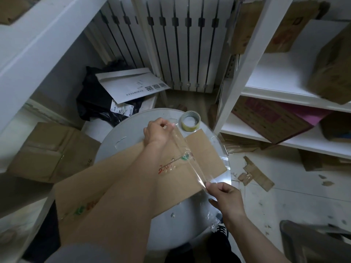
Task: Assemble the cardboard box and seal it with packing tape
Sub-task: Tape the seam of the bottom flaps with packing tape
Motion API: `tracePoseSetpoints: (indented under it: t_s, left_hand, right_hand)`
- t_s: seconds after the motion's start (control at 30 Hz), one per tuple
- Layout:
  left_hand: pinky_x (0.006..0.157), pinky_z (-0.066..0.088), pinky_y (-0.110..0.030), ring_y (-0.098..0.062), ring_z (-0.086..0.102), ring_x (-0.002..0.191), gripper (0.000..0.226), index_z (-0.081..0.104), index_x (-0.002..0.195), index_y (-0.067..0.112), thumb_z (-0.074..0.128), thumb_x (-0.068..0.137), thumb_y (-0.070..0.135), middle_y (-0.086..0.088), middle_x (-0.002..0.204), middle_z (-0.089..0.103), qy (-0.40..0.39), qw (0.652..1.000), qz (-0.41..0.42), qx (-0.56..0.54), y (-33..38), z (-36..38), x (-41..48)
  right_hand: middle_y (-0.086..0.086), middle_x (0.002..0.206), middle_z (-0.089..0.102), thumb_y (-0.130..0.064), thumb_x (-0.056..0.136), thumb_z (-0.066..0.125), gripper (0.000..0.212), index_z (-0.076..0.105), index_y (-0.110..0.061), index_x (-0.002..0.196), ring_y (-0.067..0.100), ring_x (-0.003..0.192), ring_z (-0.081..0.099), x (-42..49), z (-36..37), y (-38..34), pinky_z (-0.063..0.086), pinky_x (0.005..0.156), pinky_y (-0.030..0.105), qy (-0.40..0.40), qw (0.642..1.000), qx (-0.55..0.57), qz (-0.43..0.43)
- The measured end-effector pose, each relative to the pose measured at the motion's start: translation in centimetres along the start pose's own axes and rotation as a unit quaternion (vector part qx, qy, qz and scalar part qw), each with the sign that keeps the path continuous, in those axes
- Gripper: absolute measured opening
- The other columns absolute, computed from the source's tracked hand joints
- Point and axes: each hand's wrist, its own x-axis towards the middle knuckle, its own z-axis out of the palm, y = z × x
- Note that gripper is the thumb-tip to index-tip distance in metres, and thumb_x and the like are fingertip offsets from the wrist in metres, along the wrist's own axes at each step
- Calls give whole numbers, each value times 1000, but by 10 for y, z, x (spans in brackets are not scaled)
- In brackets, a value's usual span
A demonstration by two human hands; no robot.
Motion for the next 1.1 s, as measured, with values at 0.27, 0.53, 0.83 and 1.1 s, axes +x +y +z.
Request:
tracePoseSetpoints:
  t_s: [0.27, 0.53, 0.83, 1.1]
  left_hand:
    - [91, 25, -34, -21, 48, 116, 20, 63, 83, 32, 66, 85, 52, 13, 96, 63, 4, 997, 0, 75, -5, 7, 9]
    - [96, 28, -38, -18, 52, 108, 25, 61, 72, 31, 69, 81, 53, 18, 90, 65, 15, 999, -20, 47, -10, 8, 12]
    - [83, 21, -32, -16, 55, 104, 27, 59, 73, 31, 66, 83, 55, 19, 86, 61, 14, 998, -7, 56, -14, 13, 9]
    - [89, 24, -35, -16, 49, 106, 24, 65, 85, 33, 64, 83, 58, 19, 90, 61, 13, 998, 3, 65, -16, 15, 8]
  right_hand:
    - [8, 72, 71, -19, 74, 82, 17, 71, -10, 64, 19, 71, 63, 10, 6, 11, 57, 86, 45, 36, 999, -5, -4]
    - [5, 67, 71, -29, 71, 84, 22, 72, -12, 64, 22, 70, 66, 8, 10, 14, 58, 83, 50, 62, 997, -38, 3]
    - [3, 62, 71, -28, 73, 83, 25, 70, -10, 61, 29, 78, 72, 9, 10, 13, 57, 80, 38, 97, 994, -53, -9]
    - [-1, 63, 71, -29, 72, 84, 21, 73, -14, 61, 25, 75, 71, 6, 10, 18, 58, 84, 44, 109, 993, -52, -7]
